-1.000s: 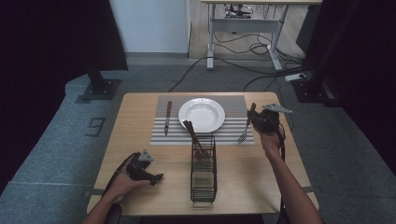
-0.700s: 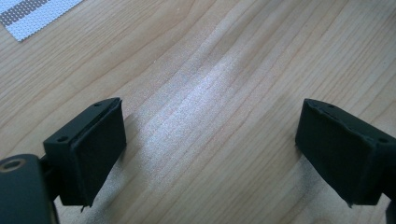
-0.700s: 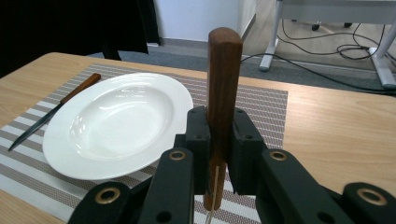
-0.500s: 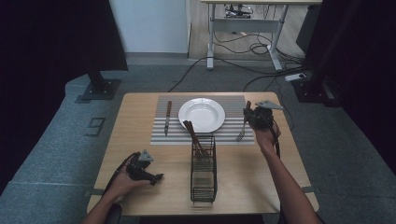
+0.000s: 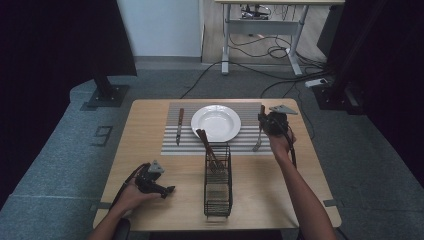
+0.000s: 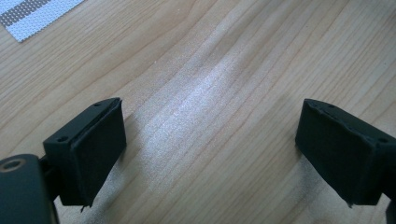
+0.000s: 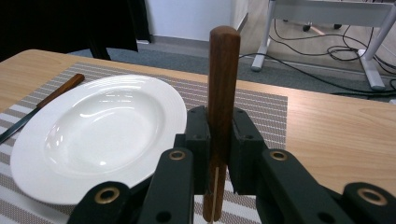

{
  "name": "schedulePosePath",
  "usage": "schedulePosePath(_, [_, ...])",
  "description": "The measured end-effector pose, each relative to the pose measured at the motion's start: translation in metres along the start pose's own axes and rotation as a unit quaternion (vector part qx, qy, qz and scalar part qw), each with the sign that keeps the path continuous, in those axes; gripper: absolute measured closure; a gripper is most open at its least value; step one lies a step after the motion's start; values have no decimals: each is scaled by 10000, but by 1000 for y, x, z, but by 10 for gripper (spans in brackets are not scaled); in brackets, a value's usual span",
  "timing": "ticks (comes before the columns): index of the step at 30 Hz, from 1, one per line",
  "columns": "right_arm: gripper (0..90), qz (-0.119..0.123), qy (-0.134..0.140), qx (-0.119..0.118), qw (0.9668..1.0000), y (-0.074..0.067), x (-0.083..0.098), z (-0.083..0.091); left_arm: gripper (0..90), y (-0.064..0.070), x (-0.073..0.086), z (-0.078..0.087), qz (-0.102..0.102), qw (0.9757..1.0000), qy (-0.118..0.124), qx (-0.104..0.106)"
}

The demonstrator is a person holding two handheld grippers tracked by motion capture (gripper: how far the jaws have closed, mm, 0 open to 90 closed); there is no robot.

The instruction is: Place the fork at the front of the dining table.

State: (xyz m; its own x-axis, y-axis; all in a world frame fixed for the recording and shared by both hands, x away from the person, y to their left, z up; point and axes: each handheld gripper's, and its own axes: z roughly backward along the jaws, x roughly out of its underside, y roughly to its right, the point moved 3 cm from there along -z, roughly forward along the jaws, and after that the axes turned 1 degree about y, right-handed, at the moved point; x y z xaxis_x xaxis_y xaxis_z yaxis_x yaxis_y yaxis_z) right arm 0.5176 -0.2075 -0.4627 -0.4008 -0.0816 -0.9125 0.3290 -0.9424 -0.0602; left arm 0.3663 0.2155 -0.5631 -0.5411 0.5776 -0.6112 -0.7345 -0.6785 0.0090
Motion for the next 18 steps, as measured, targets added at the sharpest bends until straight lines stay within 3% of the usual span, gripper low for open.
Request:
schedulePosePath(12, [800, -25, -77, 96, 9999, -1, -3, -24, 85, 0, 0, 0, 5, 10000, -1, -4])
schedulePosePath(14, [801, -175, -113, 124, 9997, 3, -3, -30, 85, 0, 0, 0, 1, 10000, 2, -2])
schedulePosePath(18, [801, -234, -151, 156, 9995, 4, -3, -37, 85, 0, 0, 0, 3, 10000, 1, -4])
